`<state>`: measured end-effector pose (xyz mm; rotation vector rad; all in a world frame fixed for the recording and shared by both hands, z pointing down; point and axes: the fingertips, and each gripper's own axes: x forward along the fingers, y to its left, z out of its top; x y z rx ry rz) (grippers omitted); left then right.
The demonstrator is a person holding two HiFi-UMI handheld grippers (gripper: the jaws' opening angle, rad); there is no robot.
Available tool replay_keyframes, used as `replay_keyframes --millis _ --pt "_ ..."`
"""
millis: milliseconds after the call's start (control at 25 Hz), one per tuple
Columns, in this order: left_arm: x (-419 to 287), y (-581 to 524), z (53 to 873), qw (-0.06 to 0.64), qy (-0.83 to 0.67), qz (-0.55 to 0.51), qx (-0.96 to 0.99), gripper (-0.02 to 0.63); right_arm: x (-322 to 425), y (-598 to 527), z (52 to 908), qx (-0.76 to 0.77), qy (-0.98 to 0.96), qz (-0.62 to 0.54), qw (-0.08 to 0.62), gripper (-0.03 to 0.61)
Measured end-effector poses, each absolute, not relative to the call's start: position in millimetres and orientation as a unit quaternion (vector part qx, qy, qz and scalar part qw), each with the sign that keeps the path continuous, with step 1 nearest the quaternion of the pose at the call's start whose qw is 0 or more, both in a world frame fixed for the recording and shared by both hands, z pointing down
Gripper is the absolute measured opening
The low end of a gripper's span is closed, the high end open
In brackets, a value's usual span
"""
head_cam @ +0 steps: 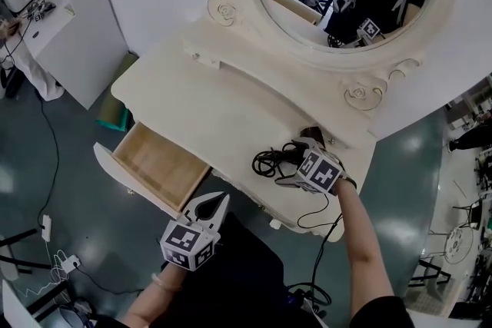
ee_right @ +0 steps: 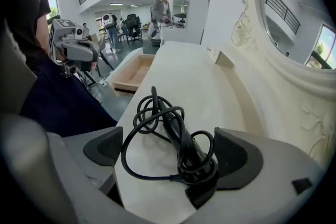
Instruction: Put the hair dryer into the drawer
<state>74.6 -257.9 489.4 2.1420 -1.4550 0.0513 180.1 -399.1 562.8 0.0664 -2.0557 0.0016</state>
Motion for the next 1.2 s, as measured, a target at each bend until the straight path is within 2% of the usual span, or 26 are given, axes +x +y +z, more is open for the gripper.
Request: replay_keyframes --millis 160,440,760,1040,1200 --pt "75.7 -257.1 493.7 0.279 -0.543 0.022 0.792 0.014 177.3 -404.2 570.7 0.011 -0.846 0.018 0.532 0.572" --pt "76.0 -258.6 497.5 0.284 -0.549 0.021 0.786 0.014 177.4 -398.7 570.1 0.006 -0.838 0.071 0.54 0.594" --pt "72.5 -259.2 500.4 0.288 -0.555 0.019 0.78 0.014 177.4 -402.7 603.5 -0.002 -0.791 0.07 0.608 0.595" --pt "69.2 -259.0 503.2 0.293 -0.564 0.017 0.772 0.014 182.2 -410.0 630.7 0.005 -0.71 0.018 0.704 0.618" --pt "64.5 -255.7 502.0 0.294 -0.575 0.013 0.764 0.014 180.4 -411.9 629.7 -0.017 -0.696 0.011 0.718 0.552"
